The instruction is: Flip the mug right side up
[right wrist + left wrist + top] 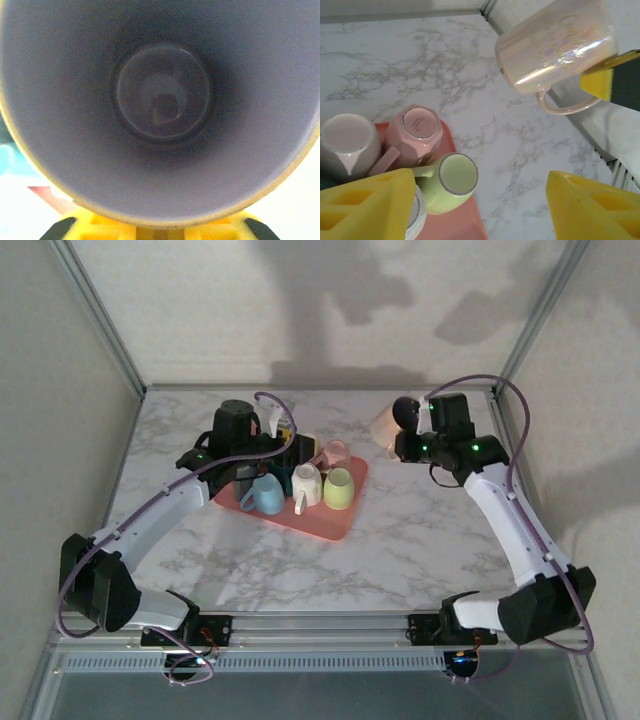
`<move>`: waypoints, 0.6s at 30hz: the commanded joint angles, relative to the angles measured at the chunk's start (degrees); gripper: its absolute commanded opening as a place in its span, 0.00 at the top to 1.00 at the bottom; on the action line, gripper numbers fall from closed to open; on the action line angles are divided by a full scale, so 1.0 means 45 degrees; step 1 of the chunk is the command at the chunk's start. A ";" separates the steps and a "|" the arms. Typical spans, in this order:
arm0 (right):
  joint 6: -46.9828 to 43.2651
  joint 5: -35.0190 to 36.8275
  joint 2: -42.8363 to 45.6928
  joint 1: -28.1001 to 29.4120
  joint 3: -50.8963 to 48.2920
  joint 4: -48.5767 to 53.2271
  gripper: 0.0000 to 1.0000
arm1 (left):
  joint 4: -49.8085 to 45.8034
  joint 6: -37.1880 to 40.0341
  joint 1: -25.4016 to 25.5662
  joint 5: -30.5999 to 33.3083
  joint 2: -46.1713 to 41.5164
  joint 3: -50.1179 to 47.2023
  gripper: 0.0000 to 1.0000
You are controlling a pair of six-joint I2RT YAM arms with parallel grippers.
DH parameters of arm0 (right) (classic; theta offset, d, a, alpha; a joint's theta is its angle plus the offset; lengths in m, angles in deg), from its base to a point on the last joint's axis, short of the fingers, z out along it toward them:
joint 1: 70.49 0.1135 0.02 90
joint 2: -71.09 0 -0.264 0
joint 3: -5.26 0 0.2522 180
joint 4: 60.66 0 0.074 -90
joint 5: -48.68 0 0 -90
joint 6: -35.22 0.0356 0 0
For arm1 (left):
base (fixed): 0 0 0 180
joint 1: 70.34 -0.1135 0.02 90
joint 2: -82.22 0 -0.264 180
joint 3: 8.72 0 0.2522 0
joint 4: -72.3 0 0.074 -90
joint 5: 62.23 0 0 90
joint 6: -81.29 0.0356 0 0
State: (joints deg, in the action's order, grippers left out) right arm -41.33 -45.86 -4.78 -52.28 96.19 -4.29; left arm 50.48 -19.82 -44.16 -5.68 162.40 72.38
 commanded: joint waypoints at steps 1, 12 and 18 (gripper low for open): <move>-0.0947 0.1204 -0.0580 -0.0178 0.1398 0.0115 1.00 | -0.0213 0.0905 0.0116 -0.0204 0.0220 0.0633 0.31; -0.1763 0.3588 -0.3375 -0.0989 0.2751 -0.0198 1.00 | 0.0450 0.1142 0.0428 -0.0184 0.1137 0.0793 0.32; -0.2376 0.3755 -0.4838 -0.1550 0.3225 -0.1406 1.00 | 0.0709 0.1189 0.0549 -0.0174 0.1452 0.0843 0.32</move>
State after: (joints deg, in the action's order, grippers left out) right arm -49.39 -31.72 -25.31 -58.29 106.64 -2.54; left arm 51.09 -15.91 -42.22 -5.72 168.52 74.21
